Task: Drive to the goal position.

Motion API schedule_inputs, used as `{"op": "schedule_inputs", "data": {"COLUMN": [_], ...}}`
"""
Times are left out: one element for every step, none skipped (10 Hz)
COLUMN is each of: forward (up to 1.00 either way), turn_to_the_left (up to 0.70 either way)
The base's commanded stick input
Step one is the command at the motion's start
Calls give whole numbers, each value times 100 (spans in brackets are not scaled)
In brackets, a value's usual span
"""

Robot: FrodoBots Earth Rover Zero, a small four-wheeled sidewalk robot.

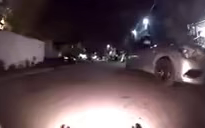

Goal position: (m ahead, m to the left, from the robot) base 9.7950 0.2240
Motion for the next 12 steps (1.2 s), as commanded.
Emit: {"op": "schedule_inputs", "data": {"forward": [85,85,85,85,85,85,85,85,85,85,85,85], "turn_to_the_left": [0,0,0,0,0,0,0,0,0,0,0,0]}}
